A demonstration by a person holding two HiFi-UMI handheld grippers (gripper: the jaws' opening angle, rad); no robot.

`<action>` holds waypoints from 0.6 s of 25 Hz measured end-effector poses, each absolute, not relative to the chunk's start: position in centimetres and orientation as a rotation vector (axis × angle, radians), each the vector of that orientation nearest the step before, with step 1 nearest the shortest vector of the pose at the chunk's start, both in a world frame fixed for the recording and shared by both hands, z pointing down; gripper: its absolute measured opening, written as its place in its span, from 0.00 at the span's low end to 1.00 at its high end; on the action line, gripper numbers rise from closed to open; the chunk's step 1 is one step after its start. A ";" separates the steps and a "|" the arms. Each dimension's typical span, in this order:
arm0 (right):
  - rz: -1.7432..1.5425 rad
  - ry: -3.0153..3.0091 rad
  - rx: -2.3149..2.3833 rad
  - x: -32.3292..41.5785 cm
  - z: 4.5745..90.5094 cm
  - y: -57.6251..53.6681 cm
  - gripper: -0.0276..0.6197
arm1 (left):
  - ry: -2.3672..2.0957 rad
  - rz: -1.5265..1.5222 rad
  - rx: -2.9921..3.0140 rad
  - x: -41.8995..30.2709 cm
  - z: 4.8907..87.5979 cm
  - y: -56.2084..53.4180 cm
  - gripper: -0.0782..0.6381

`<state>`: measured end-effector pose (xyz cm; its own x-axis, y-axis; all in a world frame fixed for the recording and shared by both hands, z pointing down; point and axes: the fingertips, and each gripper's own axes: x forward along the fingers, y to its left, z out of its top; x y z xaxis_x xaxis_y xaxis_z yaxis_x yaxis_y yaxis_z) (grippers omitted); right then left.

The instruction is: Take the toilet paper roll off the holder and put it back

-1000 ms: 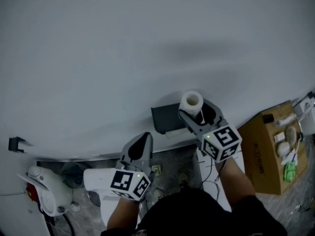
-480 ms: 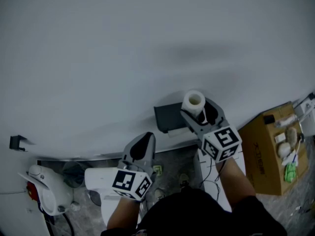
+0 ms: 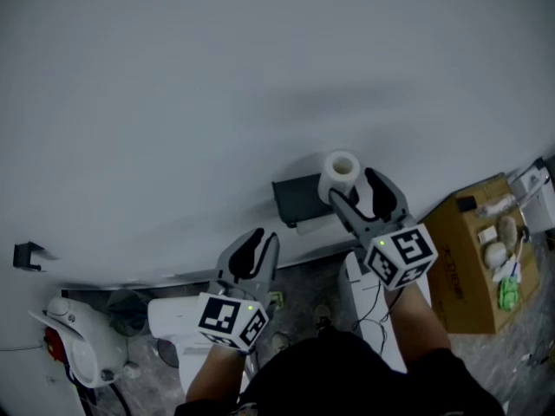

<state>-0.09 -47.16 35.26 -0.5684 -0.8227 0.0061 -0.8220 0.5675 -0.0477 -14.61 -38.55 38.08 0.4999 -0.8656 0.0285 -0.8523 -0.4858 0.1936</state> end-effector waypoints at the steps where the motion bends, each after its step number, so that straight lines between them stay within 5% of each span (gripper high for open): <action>1: -0.076 2.751 -1.463 0.1 35.1 -46.7 0.55 | -1.469 -0.110 2.567 -14.6 38.0 -38.3 0.22; 5: -0.073 2.712 -1.510 0.4 34.7 -44.6 0.42 | -1.423 -0.122 2.592 -14.8 37.7 -37.2 0.23; 10: -0.071 2.647 -1.590 0.6 34.6 -41.8 0.07 | -1.358 -0.126 2.615 -15.4 38.1 -35.5 0.23; 15: -0.086 2.632 -1.623 -0.3 35.2 -38.7 0.04 | -1.289 -0.138 2.629 -16.2 38.8 -33.7 0.23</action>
<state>-0.26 -38.68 35.18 -0.4487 -0.8936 -0.0119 -0.8909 0.4483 -0.0723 -16.17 -33.75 38.76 0.6129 -0.7901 0.0082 -0.7705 -0.5953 0.2280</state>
